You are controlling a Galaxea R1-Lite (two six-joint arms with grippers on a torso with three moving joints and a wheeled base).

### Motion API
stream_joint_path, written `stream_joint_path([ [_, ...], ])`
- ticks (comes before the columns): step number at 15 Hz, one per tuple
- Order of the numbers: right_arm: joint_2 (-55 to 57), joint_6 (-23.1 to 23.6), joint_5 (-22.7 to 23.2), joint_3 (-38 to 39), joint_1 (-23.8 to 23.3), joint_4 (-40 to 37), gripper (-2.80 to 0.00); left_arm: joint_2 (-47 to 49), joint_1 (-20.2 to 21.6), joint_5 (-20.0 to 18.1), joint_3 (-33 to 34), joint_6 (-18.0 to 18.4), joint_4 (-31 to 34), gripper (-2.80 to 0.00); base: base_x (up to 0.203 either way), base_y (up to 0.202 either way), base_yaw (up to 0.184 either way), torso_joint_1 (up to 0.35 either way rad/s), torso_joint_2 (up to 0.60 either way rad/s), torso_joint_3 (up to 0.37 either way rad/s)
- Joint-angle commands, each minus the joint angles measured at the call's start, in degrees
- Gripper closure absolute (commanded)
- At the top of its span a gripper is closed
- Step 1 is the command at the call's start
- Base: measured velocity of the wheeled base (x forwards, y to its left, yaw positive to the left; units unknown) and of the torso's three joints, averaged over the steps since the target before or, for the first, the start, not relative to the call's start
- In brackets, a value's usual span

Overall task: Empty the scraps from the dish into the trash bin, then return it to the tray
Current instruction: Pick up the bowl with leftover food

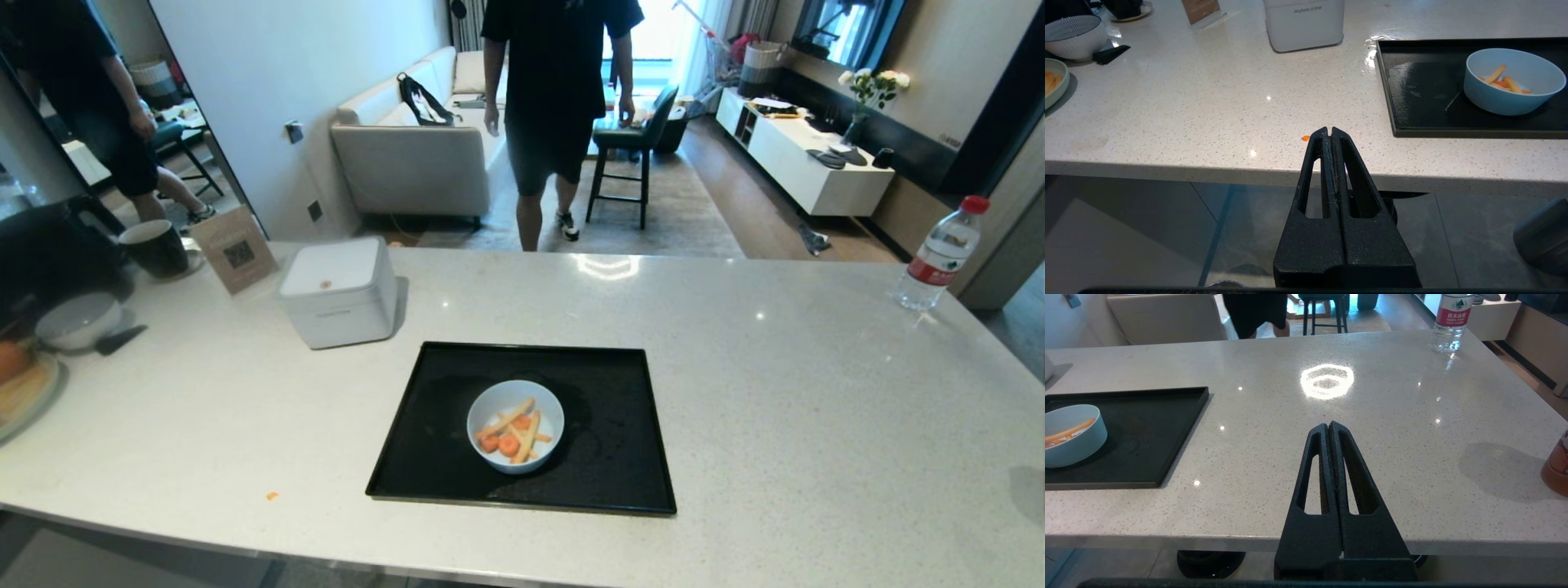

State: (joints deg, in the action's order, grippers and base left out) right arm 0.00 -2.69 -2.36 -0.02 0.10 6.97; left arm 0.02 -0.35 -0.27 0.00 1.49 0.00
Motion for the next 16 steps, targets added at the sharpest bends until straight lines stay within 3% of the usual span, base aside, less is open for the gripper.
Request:
stream_joint_path([
  [1, 0.0, 0.0, 0.0, 0.0, 0.0, 0.1, 0.0, 0.0, 0.0, 0.0, 0.0, 0.0, 0.0, 0.0, 0.0, 0.0, 0.0, 0.0, 0.0, 0.0],
  [16, 0.0, 0.0, 0.0, 0.0, 0.0, 0.1, 0.0, 0.0, 0.0, 0.0, 0.0, 0.0, 0.0, 0.0, 0.0, 0.0, 0.0, 0.0, 0.0, 0.0],
])
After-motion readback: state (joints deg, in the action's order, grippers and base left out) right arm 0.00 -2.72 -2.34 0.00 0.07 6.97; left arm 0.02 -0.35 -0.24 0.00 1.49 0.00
